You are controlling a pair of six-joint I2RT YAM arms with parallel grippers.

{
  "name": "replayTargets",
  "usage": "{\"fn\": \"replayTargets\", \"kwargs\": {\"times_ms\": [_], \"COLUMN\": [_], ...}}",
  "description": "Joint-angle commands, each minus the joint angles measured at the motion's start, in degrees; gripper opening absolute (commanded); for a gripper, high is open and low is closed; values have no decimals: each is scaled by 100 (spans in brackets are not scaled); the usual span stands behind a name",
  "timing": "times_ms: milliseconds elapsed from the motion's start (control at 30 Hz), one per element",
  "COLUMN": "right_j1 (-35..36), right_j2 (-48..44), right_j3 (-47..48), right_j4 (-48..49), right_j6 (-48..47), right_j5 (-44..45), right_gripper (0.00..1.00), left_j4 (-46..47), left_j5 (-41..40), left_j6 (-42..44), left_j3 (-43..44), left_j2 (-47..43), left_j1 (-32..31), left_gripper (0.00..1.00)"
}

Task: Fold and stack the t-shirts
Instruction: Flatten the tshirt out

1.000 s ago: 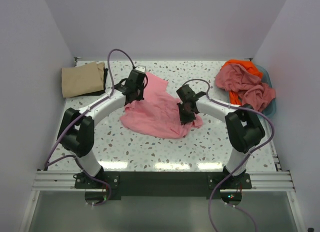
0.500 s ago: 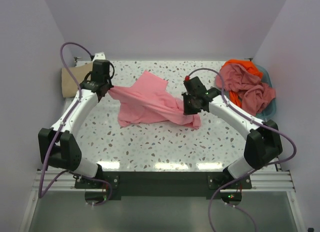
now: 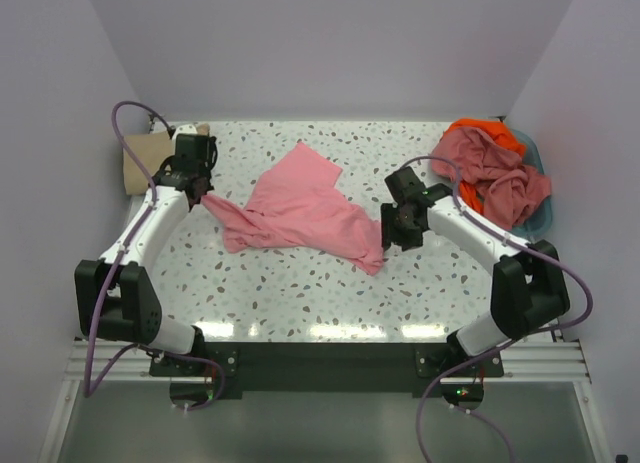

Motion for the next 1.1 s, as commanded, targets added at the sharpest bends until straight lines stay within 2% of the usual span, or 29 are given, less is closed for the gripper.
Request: {"fn": "replayTargets", "kwargs": {"times_ms": [0,67,333,467,767,1067], "right_j1": [-231,-292,-600,-653,-969,-987], "right_j2": [231,555,1566,1866,2156,2244], "right_j3": [389,713,1031,1339,1374,917], "right_j4": [347,462,1156,1218,1456,1789], "right_j6": [24,-11,190,59,50,85], "right_j5": [-159,-282,-616,-476,-432,-642], "right_gripper": [52,53,54,54,54,54], "left_j4": [104,104,26,-10,-27,-36], "left_j5": [19,99,240,257,416,609], "left_j6": [49,31,31,40,49,110], "left_j3": [34,8,-71,-89,-45,16], "left_j2": [-144,-152,-223,-275,-214,-74], "left_j1": [5,5,5,5,5,13], "left_gripper": [0,0,0,0,0,0]}}
